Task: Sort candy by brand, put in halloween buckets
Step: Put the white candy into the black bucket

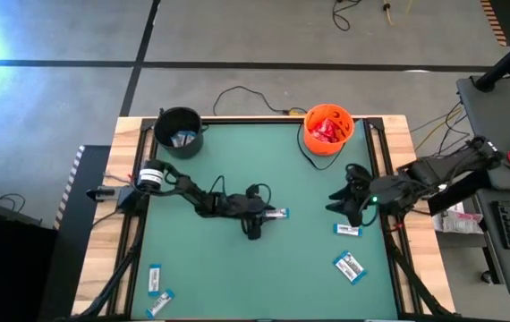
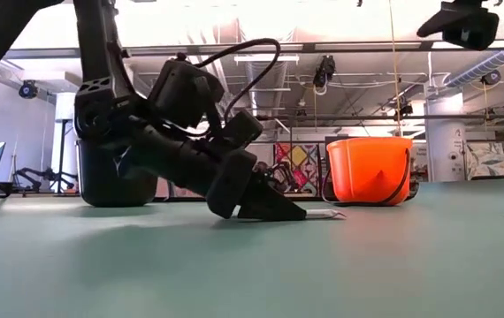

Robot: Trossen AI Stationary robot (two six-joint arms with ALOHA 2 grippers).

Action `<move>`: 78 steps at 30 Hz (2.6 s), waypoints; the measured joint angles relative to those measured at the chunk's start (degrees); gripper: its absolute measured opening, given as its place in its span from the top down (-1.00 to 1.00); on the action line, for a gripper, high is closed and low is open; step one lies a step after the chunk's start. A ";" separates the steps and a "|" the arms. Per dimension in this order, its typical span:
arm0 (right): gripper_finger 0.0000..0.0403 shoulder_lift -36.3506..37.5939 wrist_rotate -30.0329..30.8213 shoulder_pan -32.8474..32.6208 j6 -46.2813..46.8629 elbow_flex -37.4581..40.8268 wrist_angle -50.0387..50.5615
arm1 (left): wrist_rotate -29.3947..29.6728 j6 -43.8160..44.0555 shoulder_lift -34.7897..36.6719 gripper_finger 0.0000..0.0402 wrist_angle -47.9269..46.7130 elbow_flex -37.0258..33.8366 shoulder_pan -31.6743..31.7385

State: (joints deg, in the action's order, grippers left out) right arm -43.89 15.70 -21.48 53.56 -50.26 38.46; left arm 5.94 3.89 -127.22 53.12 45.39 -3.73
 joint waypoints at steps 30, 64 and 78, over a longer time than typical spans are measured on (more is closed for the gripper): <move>-0.09 -3.20 4.27 5.04 -12.03 0.00 -7.66 | 23.53 4.81 61.23 0.55 -73.73 4.94 11.42; -0.09 -28.59 -23.20 -0.12 9.92 0.59 12.10 | 2.48 9.57 60.47 -0.43 -112.08 22.64 54.80; -0.45 -43.48 -44.67 -7.02 14.61 -1.25 10.94 | -0.66 18.59 73.50 -0.65 -113.73 22.13 40.80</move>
State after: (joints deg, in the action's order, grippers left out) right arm -87.37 -28.97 -28.50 68.17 -51.51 49.40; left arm 5.28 22.47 -53.72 -60.60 67.52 37.07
